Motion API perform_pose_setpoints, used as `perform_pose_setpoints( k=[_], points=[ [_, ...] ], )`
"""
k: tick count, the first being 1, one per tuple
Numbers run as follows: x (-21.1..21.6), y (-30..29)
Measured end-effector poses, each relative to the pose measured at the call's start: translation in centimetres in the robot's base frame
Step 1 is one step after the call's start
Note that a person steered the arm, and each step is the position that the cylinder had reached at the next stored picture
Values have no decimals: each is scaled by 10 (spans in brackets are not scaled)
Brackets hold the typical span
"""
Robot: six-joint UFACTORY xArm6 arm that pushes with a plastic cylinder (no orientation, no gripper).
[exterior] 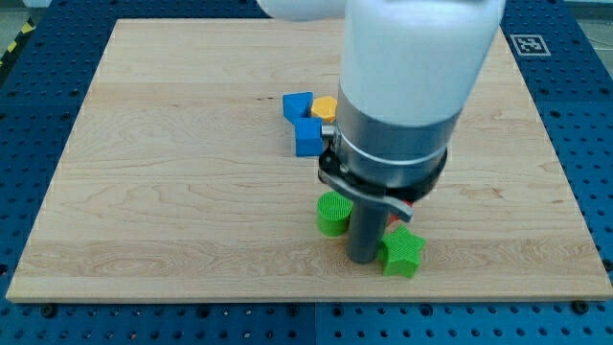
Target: Move the green circle slightly to the red circle
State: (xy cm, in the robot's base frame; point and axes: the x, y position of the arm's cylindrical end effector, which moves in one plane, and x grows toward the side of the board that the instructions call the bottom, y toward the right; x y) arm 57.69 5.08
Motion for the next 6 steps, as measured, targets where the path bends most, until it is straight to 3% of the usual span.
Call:
perform_pose_setpoints(
  k=[1, 3, 4, 6],
  points=[
    [-14, 0],
    [13, -13],
    [7, -54],
    [-33, -63]
  ],
)
